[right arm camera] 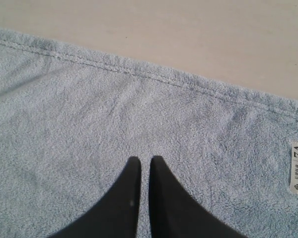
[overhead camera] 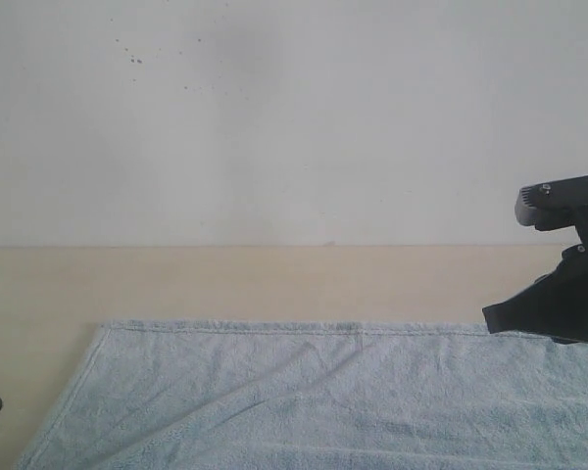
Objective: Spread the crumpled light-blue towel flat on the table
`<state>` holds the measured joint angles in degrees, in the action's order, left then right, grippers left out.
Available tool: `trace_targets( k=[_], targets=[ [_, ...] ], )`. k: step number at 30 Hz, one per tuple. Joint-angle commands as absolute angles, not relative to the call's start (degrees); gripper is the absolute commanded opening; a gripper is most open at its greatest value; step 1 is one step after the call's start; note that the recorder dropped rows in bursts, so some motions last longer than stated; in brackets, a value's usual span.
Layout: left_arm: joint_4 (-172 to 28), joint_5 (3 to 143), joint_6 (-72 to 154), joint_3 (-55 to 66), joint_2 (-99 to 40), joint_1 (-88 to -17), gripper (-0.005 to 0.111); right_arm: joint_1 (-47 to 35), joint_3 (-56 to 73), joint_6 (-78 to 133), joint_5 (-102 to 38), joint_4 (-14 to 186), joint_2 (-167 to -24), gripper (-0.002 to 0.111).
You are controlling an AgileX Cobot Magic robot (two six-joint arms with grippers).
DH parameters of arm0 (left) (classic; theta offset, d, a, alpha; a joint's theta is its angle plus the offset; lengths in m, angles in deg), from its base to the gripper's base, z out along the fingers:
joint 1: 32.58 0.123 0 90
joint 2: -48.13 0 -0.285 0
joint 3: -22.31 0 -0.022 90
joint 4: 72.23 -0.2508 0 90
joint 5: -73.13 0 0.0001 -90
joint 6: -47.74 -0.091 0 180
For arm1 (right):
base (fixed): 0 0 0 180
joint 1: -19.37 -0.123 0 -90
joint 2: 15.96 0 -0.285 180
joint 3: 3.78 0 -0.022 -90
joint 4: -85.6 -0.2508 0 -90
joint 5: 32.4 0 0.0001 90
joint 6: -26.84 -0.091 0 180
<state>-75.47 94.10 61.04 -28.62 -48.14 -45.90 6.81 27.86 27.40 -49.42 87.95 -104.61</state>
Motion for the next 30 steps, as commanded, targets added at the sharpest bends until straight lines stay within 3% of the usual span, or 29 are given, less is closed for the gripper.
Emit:
trace_targets(
  k=[1, 12, 22, 30],
  targets=[
    [-65.2, 90.0, 50.2, -29.0, -43.3, -45.8, 0.004, 6.7, 27.5, 27.5, -48.7, 87.7, -104.3, 0.007],
    [-59.2, 81.2, 43.8, -24.9, -34.5, -45.8, 0.004, 6.7, 27.5, 27.5, -48.8, 87.7, -104.3, 0.007],
    [-64.3, 80.3, 43.3, -5.6, -53.9, -45.8, 0.004, 6.7, 27.5, 27.2, -52.1, 85.6, -104.3, 0.007],
    [-64.6, 79.9, 39.3, 1.7, -65.6, -45.8, 0.004, 6.7, 27.5, 27.2, -54.6, 85.6, -104.2, 0.007]
  ],
)
